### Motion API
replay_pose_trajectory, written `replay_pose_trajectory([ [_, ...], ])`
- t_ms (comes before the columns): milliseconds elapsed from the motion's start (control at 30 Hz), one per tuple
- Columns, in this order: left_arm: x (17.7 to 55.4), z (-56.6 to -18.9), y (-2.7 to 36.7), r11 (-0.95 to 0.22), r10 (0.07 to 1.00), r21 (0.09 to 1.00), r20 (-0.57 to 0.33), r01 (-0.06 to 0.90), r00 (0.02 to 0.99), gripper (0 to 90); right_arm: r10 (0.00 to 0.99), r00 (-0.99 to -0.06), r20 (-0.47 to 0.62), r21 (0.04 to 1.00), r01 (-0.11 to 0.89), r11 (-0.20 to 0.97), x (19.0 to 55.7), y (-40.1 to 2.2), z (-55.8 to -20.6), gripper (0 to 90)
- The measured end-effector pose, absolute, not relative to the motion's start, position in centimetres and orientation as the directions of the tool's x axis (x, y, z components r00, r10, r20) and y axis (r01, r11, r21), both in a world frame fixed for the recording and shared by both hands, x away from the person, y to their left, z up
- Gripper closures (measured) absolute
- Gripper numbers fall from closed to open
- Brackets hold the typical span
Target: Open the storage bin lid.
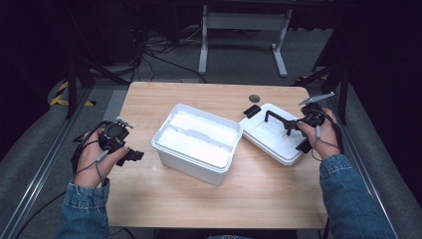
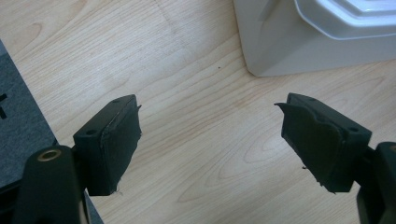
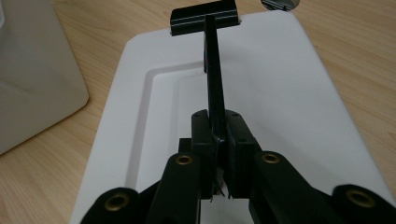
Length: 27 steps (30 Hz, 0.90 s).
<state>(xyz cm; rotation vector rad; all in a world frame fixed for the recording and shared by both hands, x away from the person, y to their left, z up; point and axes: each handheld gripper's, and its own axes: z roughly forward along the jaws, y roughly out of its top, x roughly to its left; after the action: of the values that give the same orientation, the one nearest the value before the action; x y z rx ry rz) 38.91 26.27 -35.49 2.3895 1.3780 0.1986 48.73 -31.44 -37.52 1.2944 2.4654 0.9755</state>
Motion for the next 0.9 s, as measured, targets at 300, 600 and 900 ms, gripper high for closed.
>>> replay_pose_trajectory([
  [300, 39.0, -35.5, 26.2, -0.452, 0.856, 0.382, -0.067, 0.806, 0.512, 20.3, 0.793, -0.593, 0.139, 0.620, 0.677, 0.397, 48.8, -31.7, -38.9, 85.1],
  [600, 39.0, -35.6, 26.2, -0.455, 0.855, 0.383, -0.065, 0.804, 0.515, 20.3, 0.792, -0.588, 0.164, 0.607, 0.693, 0.389, 48.7, -31.9, -39.8, 84.9],
  [900, 39.0, -35.6, 26.2, -0.456, 0.855, 0.379, -0.065, 0.806, 0.514, 20.3, 0.799, -0.570, 0.192, 0.571, 0.727, 0.381, 48.9, -32.3, -40.9, 84.8],
])
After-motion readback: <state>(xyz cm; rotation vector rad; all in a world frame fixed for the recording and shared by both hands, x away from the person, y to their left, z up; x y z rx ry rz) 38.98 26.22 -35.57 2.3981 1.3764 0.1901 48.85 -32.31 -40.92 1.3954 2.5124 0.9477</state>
